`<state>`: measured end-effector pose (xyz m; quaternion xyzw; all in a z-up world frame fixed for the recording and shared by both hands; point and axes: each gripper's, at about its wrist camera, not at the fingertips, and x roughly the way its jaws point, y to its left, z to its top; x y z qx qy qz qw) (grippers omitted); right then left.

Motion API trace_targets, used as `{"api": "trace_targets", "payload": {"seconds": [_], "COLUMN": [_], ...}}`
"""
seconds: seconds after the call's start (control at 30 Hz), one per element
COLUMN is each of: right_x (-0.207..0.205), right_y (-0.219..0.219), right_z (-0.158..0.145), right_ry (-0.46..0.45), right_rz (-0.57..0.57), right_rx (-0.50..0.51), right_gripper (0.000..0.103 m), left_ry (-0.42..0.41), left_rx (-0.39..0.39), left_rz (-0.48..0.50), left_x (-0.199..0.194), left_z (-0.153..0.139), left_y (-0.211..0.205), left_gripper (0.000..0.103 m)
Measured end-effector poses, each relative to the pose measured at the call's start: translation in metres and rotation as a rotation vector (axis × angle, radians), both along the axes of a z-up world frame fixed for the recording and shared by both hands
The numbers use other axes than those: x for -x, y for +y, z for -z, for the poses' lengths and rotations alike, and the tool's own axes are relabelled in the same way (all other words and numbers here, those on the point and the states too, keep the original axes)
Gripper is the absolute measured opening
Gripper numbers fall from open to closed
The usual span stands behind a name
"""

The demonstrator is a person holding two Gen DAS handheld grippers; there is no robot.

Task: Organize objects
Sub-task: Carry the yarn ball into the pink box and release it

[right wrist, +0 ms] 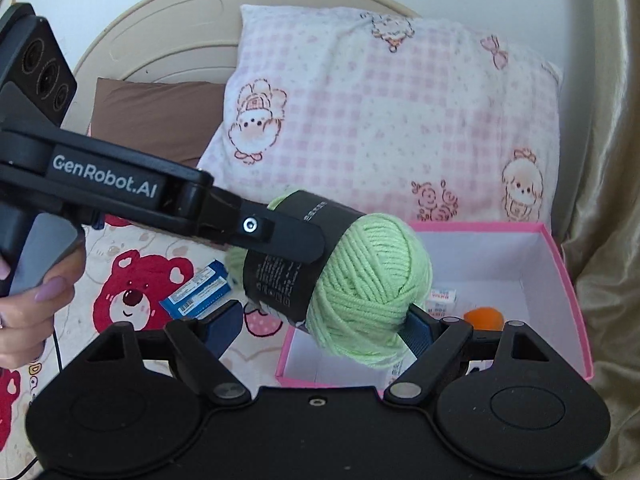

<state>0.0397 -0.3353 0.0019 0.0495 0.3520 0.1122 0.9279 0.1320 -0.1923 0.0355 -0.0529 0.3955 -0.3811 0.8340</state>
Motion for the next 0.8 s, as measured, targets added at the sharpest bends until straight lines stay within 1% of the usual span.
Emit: {"api": "trace_targets", "payload": {"seconds": [0.03, 0.07, 0.1, 0.17, 0.2, 0.23, 0.33, 0.43, 0.47, 0.53, 0.63, 0.73, 0.8], "right_x": [-0.004, -0.005, -0.009, -0.019, -0.024, -0.03, -0.046, -0.059, -0.061, -0.065, -0.073, -0.081, -0.085], "right_y": [-0.002, -0.005, -0.007, -0.015, -0.02, -0.025, -0.038, -0.044, -0.043, -0.037, -0.035, -0.036, -0.036], "right_z": [0.005, 0.011, 0.016, 0.029, 0.037, 0.044, 0.064, 0.078, 0.081, 0.083, 0.09, 0.099, 0.102], "right_ry": [0.024, 0.045, 0.065, 0.119, 0.146, 0.171, 0.23, 0.294, 0.314, 0.333, 0.361, 0.389, 0.404], "right_rz": [-0.004, -0.004, -0.004, 0.018, 0.034, 0.049, 0.094, 0.129, 0.135, 0.122, 0.106, 0.119, 0.128], "right_rx": [-0.023, -0.043, -0.062, -0.116, -0.148, -0.177, -0.245, -0.301, -0.305, -0.271, -0.245, -0.25, -0.267], "right_gripper": [0.084, 0.081, 0.075, 0.07, 0.066, 0.063, 0.059, 0.056, 0.056, 0.056, 0.056, 0.055, 0.055], "left_ry": [-0.002, -0.004, 0.001, 0.029, 0.055, 0.08, 0.12, 0.177, 0.195, 0.21, 0.197, 0.159, 0.152], "left_rx": [-0.009, -0.024, -0.039, -0.067, -0.084, -0.092, -0.123, -0.14, -0.134, -0.149, -0.197, -0.216, -0.236], "left_rz": [0.006, 0.01, 0.009, 0.033, 0.028, 0.02, 0.009, -0.022, -0.027, -0.033, -0.009, 0.023, 0.024], "left_x": [-0.005, -0.012, -0.019, -0.033, -0.042, -0.05, -0.069, -0.084, -0.086, -0.089, -0.094, -0.094, -0.097], "left_z": [0.001, 0.003, 0.005, 0.012, 0.018, 0.023, 0.042, 0.058, 0.062, 0.068, 0.076, 0.079, 0.082], "left_y": [-0.005, -0.01, -0.015, -0.025, -0.03, -0.035, -0.047, -0.054, -0.054, -0.055, -0.064, -0.071, -0.075], "left_gripper": [0.049, 0.049, 0.049, 0.049, 0.049, 0.049, 0.049, 0.049, 0.049, 0.049, 0.049, 0.047, 0.047]}}
